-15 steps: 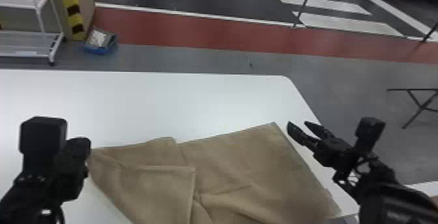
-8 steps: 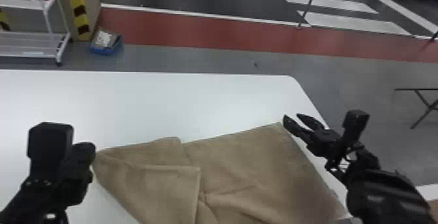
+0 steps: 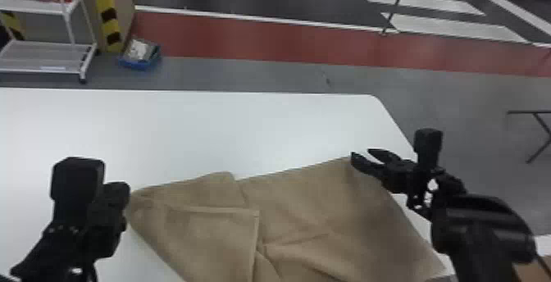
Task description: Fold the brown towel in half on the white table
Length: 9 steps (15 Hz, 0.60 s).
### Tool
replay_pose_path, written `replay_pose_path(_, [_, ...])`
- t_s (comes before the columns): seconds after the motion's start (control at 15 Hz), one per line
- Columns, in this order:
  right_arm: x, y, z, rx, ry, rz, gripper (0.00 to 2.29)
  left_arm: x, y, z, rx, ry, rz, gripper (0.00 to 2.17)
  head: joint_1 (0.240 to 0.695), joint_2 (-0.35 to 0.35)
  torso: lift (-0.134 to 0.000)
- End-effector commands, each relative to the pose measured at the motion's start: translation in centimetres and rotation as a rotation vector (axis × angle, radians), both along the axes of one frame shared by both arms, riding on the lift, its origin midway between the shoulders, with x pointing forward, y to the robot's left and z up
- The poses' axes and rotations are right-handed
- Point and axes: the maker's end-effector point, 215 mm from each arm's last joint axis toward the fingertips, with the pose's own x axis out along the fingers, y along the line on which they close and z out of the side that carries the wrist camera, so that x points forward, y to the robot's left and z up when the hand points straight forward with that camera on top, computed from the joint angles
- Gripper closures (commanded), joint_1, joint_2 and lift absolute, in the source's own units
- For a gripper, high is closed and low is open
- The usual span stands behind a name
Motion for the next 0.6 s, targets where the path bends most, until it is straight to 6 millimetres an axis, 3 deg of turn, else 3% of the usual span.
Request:
replay_pose_path(0.0, [0.0,-0.6,-0.5,-0.004,0.041,-0.003,0.53,0.1,-0.2,0.1,-0.003,-0.004,0.000,1.38,0.695,-0.234,-0.123])
replay_pose_path(0.27, [-0.4,0.0,-1.9,-0.004,0.116,0.013,0.53,0.0,0.0,0.2,0.003,-0.004,-0.001,1.38,0.695,-0.242,-0.123])
replay_pose_path(0.53, [-0.5,1.0,-2.1,0.022,0.116,0.030,0.62,-0.4,0.3,0.0,0.008,-0.001,0.002,1.38,0.695,-0.233,-0.123])
